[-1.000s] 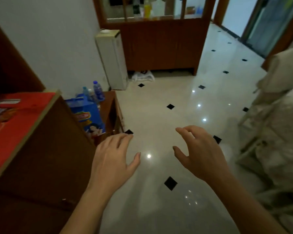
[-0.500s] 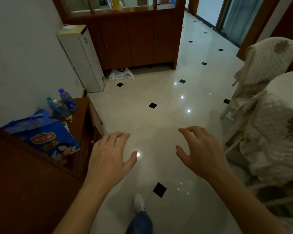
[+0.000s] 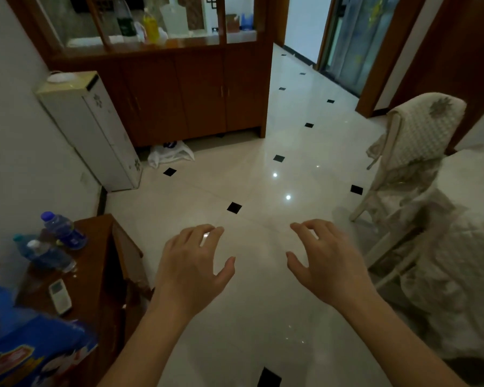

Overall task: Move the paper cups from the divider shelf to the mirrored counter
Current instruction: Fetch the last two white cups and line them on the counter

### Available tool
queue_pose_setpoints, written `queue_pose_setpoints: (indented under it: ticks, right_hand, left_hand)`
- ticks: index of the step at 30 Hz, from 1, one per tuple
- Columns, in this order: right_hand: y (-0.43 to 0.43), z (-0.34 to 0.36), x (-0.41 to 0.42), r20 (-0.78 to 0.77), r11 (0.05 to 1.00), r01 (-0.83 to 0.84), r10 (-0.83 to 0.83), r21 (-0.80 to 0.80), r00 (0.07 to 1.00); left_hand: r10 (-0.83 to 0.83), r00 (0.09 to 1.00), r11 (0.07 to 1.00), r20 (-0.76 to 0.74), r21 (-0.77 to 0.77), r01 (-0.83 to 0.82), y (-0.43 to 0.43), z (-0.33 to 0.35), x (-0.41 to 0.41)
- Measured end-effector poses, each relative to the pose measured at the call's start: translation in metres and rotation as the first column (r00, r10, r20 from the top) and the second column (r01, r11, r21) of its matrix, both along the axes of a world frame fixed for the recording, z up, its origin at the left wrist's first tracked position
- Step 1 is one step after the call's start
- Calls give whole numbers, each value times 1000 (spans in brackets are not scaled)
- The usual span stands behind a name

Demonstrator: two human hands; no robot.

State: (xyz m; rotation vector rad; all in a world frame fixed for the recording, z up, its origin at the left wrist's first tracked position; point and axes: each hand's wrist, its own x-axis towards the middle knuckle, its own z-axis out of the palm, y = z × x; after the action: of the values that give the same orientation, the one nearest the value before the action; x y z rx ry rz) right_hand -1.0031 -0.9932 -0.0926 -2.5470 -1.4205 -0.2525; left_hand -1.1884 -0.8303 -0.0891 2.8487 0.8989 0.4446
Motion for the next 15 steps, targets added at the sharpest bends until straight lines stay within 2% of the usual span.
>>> queue_pose_setpoints:
  ticks: [8,15]
  right_hand:
    - [79,-7,73,14,999,32,-32,22,999]
    - [154,-14,182,1,1000,23,-23,6,1000]
  left_hand:
    - [-48,999,999,-26,16,49,88,-8,85]
    - [-38,998,998,-48,55,40,163,-16,196]
